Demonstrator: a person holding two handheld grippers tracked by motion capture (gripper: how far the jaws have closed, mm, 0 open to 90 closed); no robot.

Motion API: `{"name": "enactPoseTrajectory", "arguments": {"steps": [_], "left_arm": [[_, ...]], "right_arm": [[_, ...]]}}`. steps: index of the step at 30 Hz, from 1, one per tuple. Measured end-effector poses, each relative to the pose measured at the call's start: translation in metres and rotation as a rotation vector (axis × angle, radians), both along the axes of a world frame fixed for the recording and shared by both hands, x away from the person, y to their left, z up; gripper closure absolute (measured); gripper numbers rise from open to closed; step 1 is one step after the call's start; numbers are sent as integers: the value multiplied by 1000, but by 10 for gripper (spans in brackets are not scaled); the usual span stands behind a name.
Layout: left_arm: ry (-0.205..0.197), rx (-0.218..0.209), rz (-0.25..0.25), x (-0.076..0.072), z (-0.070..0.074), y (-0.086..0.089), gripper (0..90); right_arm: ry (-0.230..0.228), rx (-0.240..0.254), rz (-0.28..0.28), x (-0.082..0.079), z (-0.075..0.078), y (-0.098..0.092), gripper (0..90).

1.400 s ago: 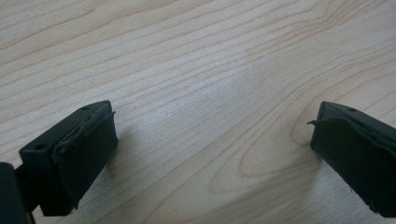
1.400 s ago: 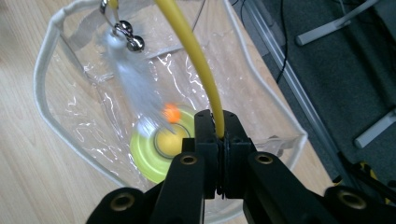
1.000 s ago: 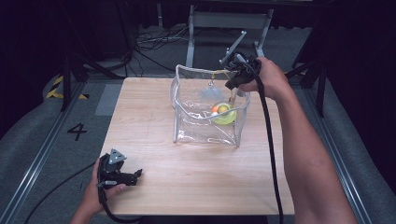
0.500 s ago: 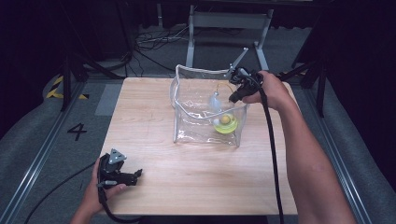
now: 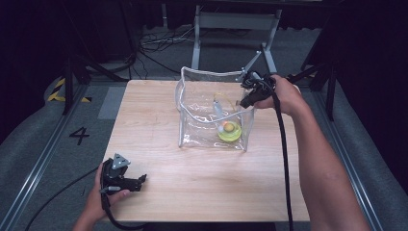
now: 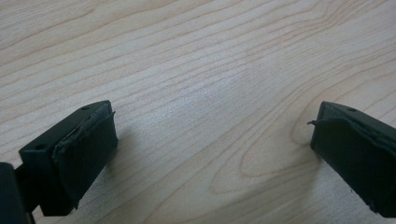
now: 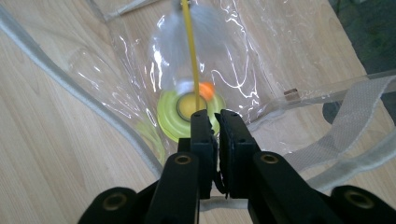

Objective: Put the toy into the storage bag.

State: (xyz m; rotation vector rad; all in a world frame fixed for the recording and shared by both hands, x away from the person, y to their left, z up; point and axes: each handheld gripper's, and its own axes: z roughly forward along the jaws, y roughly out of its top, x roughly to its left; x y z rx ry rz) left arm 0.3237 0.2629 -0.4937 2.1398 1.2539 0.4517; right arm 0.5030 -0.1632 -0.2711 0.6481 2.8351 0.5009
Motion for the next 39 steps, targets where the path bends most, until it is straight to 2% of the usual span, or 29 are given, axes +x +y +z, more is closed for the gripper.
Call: {"name": "enactPoseTrajectory", "arguments": {"steps": [3,6,12,15,18,23,27,30,39], "left_arm": [[0,2,-1,0,0,0,7],[0,2,-1,0,0,0,7],[-2,0,3,0,0,0,8],[-1,-1,2,0,0,0,8],[-1,-1,2,0,0,0,8],[-1,-1,5,0,0,0,8],[-1,-1,6,0,0,0,8],[-1,-1,8,-1,0,0,8],[0,-1,8,-1,0,0,8]], "right_arm": [[-10,12,1,-2,1,-2,815],[-17,49,-6,-5,2,-5,763],[-60,99,-8,-10,7,-13,672],[-109,113,-28,-16,9,-17,659],[-135,129,-36,-22,12,-21,576],[-176,137,-63,-28,16,-28,525],[-221,152,-86,-38,22,-36,451],[-248,173,-108,-44,26,-43,444],[-276,198,-128,-55,26,-62,415]]}}
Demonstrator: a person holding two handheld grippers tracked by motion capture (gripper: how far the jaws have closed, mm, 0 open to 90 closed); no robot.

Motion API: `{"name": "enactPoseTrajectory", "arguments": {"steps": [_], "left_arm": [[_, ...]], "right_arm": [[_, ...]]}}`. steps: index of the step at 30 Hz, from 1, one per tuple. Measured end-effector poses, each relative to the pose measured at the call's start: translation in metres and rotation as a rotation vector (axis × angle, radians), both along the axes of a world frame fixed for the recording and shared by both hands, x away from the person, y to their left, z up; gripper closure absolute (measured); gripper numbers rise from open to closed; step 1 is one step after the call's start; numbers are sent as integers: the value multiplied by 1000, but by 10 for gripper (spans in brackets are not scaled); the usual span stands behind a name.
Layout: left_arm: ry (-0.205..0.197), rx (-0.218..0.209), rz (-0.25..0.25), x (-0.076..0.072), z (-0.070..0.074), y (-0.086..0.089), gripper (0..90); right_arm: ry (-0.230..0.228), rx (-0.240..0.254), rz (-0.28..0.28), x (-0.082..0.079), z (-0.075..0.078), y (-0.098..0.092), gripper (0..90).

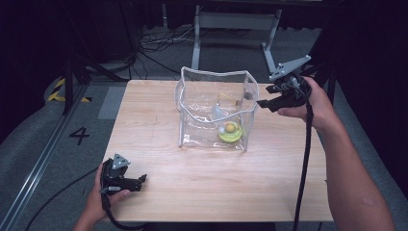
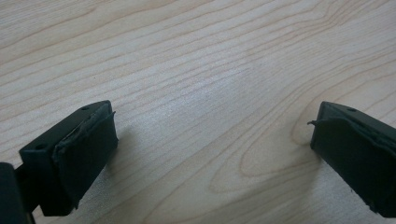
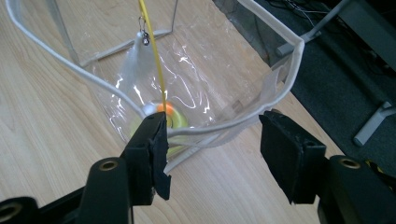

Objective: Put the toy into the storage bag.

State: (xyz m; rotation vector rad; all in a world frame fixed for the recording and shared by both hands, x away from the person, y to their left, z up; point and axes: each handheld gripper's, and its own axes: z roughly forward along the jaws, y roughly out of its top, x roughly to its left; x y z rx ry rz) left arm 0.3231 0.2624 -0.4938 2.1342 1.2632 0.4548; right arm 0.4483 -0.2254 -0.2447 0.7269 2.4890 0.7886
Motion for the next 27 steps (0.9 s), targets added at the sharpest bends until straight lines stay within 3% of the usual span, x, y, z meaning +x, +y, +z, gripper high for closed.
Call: {"name": "enactPoseTrajectory", "arguments": {"steps": [5,21,27], "left_arm": [[0,0,0,0,0,0,8],[0,0,0,0,0,0,7],[0,0,0,0,0,0,7]], "right_arm": [[-20,-24,-25,-3,-3,-5,417],[-62,-6,1,-22,-13,-22,316],[-105,6,-8,-31,-19,-30,305]]}}
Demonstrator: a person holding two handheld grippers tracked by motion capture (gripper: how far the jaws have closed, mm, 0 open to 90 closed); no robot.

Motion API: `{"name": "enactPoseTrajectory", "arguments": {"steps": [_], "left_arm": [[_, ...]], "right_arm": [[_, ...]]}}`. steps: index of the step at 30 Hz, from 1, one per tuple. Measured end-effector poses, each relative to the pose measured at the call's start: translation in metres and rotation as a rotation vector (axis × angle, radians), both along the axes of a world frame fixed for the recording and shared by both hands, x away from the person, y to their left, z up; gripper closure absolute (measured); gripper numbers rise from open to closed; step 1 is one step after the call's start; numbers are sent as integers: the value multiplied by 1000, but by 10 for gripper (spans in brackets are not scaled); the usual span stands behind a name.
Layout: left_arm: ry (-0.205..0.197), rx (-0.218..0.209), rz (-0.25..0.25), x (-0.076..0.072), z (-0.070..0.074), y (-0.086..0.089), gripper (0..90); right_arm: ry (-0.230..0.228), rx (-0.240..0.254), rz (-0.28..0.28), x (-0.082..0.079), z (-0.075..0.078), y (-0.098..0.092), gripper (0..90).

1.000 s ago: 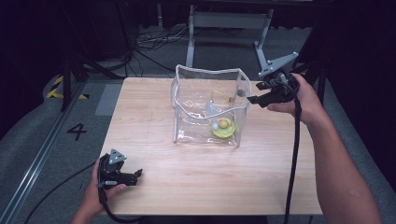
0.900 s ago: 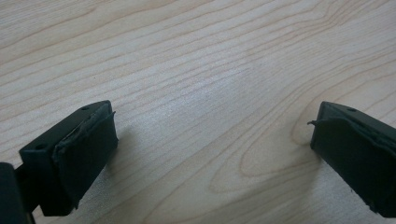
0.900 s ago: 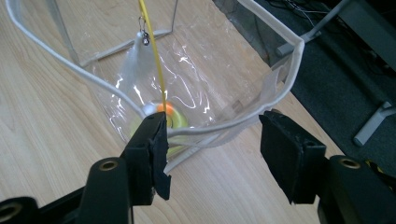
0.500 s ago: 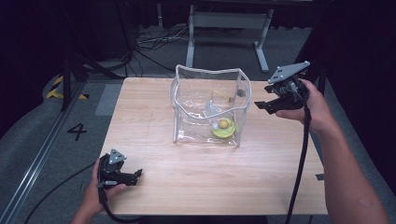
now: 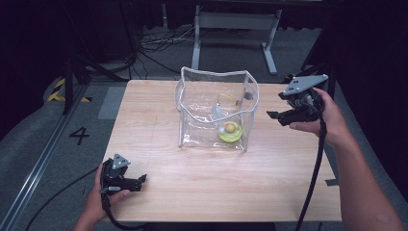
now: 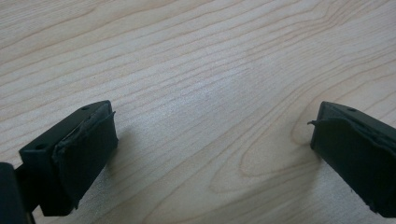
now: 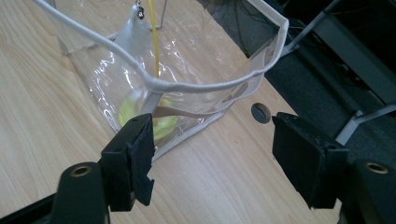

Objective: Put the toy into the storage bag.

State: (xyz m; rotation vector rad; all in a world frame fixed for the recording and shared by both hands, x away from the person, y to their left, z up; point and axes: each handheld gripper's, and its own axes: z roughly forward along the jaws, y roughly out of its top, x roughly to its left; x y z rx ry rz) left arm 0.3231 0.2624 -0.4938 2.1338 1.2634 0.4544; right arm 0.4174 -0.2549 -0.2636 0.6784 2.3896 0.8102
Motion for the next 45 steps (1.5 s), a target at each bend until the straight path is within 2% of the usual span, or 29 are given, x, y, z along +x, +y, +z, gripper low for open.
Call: {"name": "enactPoseTrajectory", "arguments": {"steps": [4,14,20,22,26,28,30,37,38,41,45], "left_arm": [[0,0,0,0,0,0,8],[0,0,0,0,0,0,7],[0,0,1,0,0,0,8],[1,0,1,0,0,0,8],[0,0,1,0,0,0,7],[0,0,1,0,0,0,8],[0,0,1,0,0,0,7],[1,0,2,0,0,0,7],[1,1,0,0,0,0,7],[0,0,2,0,0,0,7],[1,2,0,0,0,0,7]], "right_arm": [[-8,-10,4,-6,-7,-6,304],[-5,14,-9,-13,-30,-20,305],[12,12,-9,-18,-55,-30,301],[11,10,-14,-19,-57,-31,301],[29,0,-23,-25,-77,-36,298],[23,-26,-28,-29,-87,-37,293],[44,-16,-12,-33,-96,-39,287],[41,-33,-27,-44,-125,-46,272],[34,-30,-34,-46,-131,-49,270],[37,-30,-38,-50,-137,-55,270],[42,-2,-57,-55,-148,-66,258]]}}
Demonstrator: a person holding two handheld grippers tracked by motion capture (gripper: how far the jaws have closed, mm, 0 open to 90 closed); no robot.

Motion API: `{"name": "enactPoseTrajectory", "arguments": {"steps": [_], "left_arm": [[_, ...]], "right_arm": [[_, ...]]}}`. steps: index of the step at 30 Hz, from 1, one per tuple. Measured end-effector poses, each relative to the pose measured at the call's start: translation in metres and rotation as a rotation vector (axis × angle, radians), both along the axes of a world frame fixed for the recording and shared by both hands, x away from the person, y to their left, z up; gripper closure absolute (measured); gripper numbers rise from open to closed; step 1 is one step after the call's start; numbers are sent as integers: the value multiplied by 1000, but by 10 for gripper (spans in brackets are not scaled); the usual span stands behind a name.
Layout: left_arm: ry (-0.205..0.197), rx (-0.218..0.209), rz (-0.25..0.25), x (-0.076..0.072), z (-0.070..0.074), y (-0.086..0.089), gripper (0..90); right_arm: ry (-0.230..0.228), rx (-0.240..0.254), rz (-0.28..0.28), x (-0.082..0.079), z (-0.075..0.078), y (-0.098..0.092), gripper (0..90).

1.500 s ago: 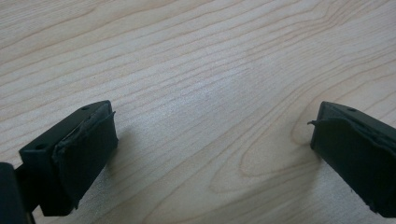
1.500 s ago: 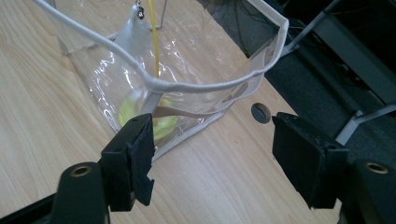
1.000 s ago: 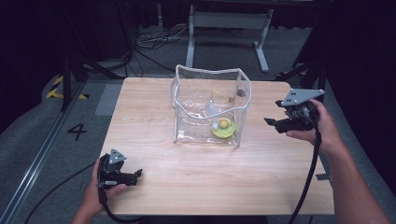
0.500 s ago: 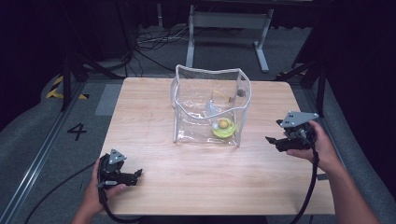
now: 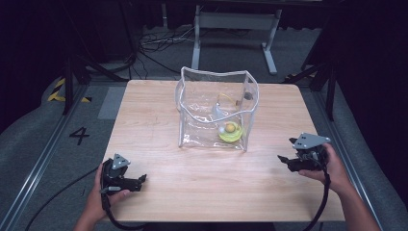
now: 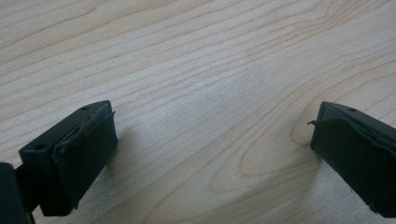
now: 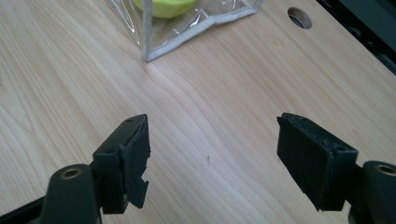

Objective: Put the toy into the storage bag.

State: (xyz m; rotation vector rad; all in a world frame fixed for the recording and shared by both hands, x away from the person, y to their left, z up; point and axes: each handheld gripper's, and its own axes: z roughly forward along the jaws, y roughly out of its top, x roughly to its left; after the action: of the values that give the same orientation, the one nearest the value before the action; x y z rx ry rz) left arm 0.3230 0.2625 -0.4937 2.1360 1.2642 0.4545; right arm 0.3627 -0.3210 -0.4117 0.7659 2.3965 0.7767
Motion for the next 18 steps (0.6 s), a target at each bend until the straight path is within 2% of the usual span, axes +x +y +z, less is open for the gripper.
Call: {"name": "enactPoseTrajectory", "arguments": {"steps": [3,5,6,8,10,12,15,16,18], "left_arm": [[-1,-2,1,0,0,0,7],[-1,-2,2,0,0,0,7],[-1,-2,2,0,0,0,7],[-1,-2,2,0,0,0,7],[0,0,0,0,0,0,7],[-1,-2,1,0,0,0,7],[0,0,0,0,0,0,7],[-1,-1,1,0,0,0,7],[0,0,0,0,0,0,7]], "right_arm": [[5,4,-20,-2,-8,-8,256],[25,31,-52,-6,-19,-20,252],[25,31,-52,-6,-19,-20,252],[36,84,-81,-10,-31,-33,251],[52,90,-96,-12,-37,-39,242],[45,116,-122,-16,-44,-47,250],[61,129,-138,-21,-51,-55,237],[53,132,-150,-23,-54,-59,240],[59,161,-178,-28,-59,-66,240]]}}
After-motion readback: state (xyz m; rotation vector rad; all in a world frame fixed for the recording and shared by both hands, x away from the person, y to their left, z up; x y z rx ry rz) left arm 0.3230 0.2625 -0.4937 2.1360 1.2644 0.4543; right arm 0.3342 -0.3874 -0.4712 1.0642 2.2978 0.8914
